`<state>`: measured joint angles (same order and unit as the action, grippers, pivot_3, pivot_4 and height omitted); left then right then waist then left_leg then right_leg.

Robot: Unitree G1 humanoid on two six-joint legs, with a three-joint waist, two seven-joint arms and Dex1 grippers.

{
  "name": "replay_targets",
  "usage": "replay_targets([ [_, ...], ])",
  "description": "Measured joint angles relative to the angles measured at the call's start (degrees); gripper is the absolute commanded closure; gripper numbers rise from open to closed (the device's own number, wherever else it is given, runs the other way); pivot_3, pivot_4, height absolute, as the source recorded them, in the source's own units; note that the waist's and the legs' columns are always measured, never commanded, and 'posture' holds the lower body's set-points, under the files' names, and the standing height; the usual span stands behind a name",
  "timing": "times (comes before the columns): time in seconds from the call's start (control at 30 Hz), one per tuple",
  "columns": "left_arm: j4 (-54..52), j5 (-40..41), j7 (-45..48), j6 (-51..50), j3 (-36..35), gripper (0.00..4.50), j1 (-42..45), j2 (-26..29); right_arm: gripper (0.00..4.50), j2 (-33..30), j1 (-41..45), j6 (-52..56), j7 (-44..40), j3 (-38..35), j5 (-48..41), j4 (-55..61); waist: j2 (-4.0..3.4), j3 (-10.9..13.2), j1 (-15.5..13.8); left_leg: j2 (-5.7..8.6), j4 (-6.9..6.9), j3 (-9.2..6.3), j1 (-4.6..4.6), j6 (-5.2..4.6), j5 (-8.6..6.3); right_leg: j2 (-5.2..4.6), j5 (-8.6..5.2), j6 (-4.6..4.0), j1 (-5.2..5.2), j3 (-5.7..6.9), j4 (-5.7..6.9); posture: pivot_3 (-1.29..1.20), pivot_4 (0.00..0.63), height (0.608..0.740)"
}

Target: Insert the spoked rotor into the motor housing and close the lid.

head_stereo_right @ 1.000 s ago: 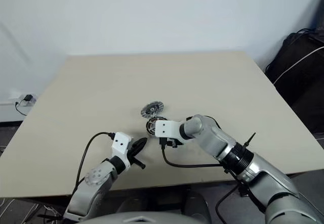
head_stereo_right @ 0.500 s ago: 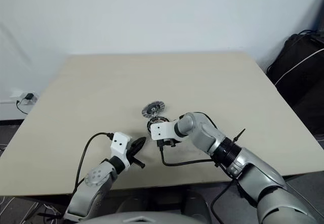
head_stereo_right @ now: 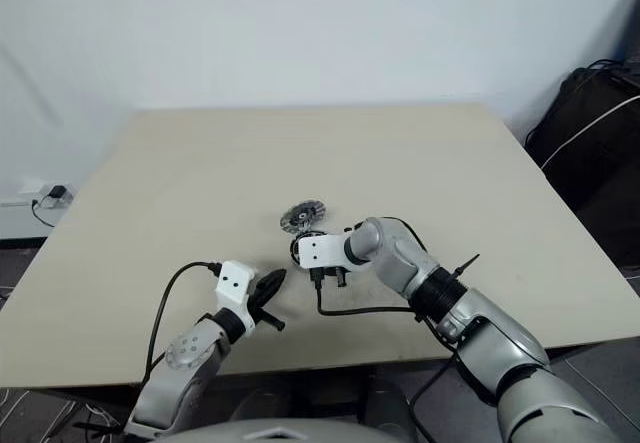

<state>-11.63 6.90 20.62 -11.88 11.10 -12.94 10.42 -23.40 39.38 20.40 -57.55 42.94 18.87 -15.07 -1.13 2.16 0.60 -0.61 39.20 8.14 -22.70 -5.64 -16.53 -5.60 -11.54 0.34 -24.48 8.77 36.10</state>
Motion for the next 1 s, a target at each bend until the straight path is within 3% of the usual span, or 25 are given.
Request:
replay_targets([
  [0.07, 0.2, 0.0, 0.0, 0.0, 0.0, 4.5, -0.2, 0.0, 4.39, 0.7, -0.3, -0.3, -0.1, -0.1, 0.1, 0.0, 0.03, 0.0, 0.1, 0.0, -0.01, 0.0, 0.01, 0.01, 0.01, 0.0, 0.0, 0.0, 0.0, 0.0, 0.01, 0.0, 0.0, 0.74],
  [0.43, 0.3, 0.0, 0.3, 0.1, 0.2, 4.5, -0.1, -0.1, 4.4, 0.5, -3.8, 2.2, 0.9, -3.6, -0.1, 2.8, 0.06, 0.0, -0.2, 0.0, 0.01, -0.01, -0.03, 0.13, 0.08, -0.02, 0.09, -0.06, -0.03, -0.02, 0.01, 0.0, 0.0, 0.74],
  [0.77, 1.3, 0.0, 0.4, 0.2, 0.7, 4.5, 0.1, -0.7, 4.4, -4.9, -16.0, 20.3, 0.3, -11.2, -3.8, 23.8, 0.07, 0.0, -0.5, -0.02, -0.01, -0.03, -0.12, -0.01, -0.01, -0.05, 0.04, -0.13, -0.12, 0.05, -0.04, 0.0, 0.0, 0.74],
  [1.0, 2.2, 0.0, 0.4, 0.9, 0.7, 4.5, -0.1, -1.2, 4.4, -3.2, -21.2, 35.8, 3.4, -13.3, -7.7, 34.5, 0.11, 0.0, -0.6, -0.02, 0.01, -0.04, -0.12, -0.05, -0.03, -0.07, 0.05, -0.1, -0.11, 0.05, -0.05, 0.0, 0.0, 0.74],
])
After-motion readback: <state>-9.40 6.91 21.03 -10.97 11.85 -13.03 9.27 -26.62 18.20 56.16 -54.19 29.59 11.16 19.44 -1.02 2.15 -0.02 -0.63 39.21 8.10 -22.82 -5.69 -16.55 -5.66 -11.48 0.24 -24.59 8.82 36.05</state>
